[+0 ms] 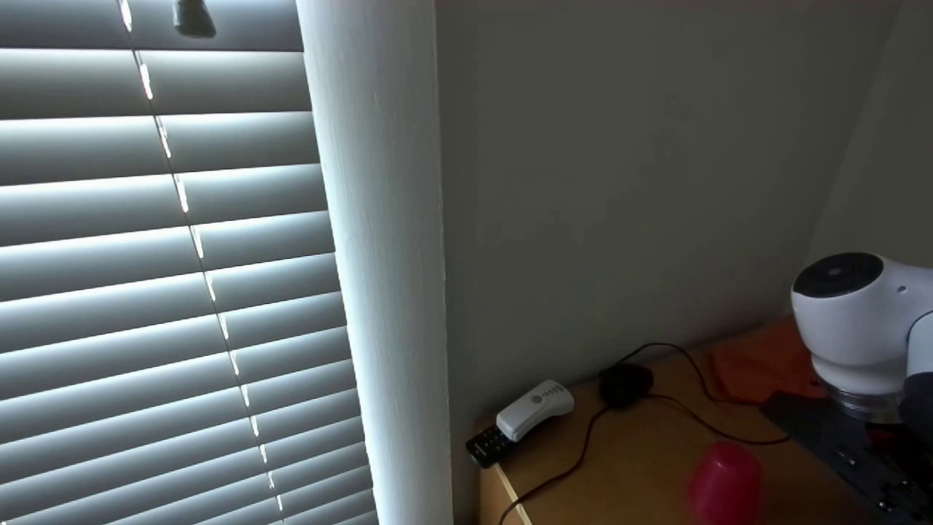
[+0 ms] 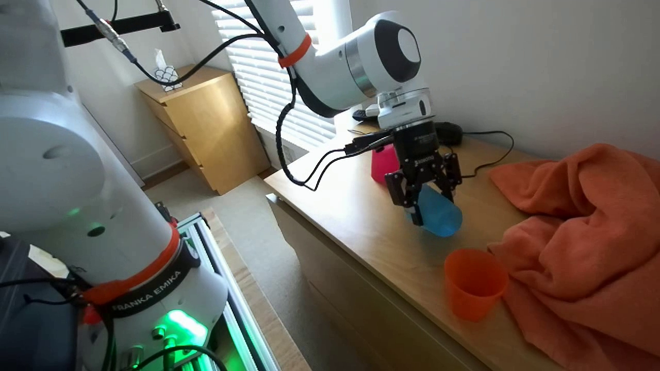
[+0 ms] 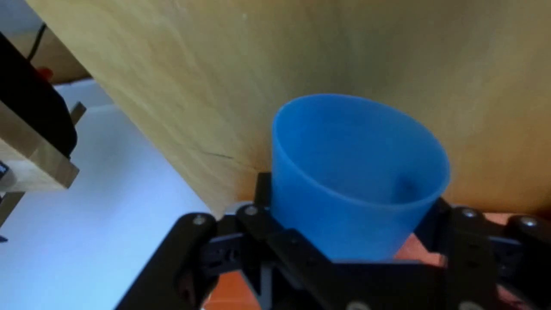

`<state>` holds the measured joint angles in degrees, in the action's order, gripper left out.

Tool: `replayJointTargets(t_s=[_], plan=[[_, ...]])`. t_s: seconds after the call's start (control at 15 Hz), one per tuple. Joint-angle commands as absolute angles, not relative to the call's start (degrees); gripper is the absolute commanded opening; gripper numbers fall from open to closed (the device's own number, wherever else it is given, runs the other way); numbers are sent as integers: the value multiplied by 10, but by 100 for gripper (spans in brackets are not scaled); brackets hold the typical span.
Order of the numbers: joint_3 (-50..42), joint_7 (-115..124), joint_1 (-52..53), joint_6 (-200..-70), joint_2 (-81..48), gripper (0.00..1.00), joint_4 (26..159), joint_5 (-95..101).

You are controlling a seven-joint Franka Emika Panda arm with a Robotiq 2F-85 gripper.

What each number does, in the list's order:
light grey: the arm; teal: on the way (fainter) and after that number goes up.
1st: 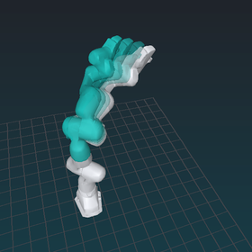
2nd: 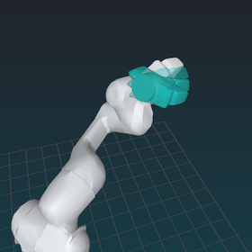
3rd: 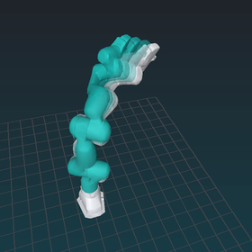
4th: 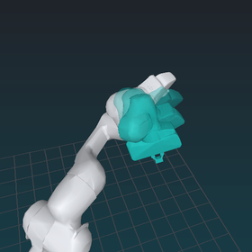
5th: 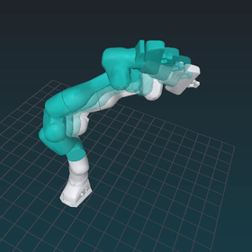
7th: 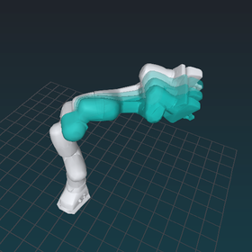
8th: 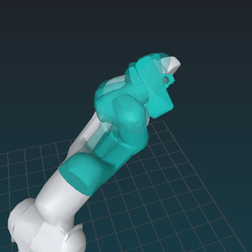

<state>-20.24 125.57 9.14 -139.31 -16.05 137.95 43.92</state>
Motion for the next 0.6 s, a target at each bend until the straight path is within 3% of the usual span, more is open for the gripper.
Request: replayJointTargets(t_s=[0.0,0.2,0.27,0.47,0.53], plan=[[-167,1337,90,-1321,-167,49,1371,557],[-123,1330,54,-1310,-160,49,1373,570],[-114,1334,51,-1306,-162,74,1373,574],[-104,1333,39,-1307,-163,74,1370,573],[-106,1354,47,-1305,-167,49,1368,600]])
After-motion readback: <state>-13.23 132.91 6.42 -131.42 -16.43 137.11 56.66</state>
